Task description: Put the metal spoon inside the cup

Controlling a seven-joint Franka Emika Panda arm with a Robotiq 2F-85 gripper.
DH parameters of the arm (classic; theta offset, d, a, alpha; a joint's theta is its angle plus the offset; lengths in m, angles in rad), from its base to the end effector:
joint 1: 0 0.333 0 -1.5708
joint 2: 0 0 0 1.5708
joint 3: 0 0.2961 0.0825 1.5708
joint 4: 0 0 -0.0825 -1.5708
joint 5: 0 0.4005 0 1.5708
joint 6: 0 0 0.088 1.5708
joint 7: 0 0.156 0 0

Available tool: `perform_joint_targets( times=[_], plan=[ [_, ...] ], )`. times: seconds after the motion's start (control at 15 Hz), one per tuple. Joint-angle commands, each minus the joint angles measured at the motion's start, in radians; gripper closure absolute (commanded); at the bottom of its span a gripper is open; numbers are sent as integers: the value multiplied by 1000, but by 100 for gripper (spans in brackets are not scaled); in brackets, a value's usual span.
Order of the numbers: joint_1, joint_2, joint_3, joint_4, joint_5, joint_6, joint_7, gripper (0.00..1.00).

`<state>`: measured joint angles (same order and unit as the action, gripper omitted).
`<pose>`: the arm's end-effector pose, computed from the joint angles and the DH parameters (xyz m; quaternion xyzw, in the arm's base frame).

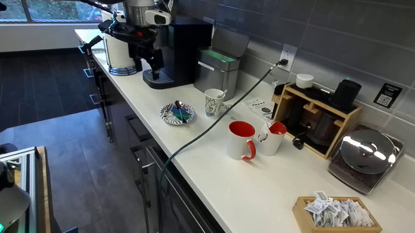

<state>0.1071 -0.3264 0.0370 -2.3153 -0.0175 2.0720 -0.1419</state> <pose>0.4786 0.0677 0.4045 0.9884 0.1455 0.0414 0.0138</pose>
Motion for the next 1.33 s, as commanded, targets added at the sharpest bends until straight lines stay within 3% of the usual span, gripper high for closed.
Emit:
perform_joint_targets(
  times=[0.0,0.07,0.2,0.47,0.6,1.0,1.07,1.27],
  plan=[
    [-6,0,6,2,2,-3,-1,0],
    [-6,0,6,2,2,-3,-1,0],
    [-7,38,-66,32,86,-12,-135,0],
    [-44,157,-221,69,321,11,-357,0],
    [-77,218,-263,89,436,-20,-419,0],
    [-160,356,-237,87,666,-12,-319,0],
    [-165,303,-223,66,609,1,-354,0],
    [-179,321,-210,67,614,1,-355,0]
  ],
)
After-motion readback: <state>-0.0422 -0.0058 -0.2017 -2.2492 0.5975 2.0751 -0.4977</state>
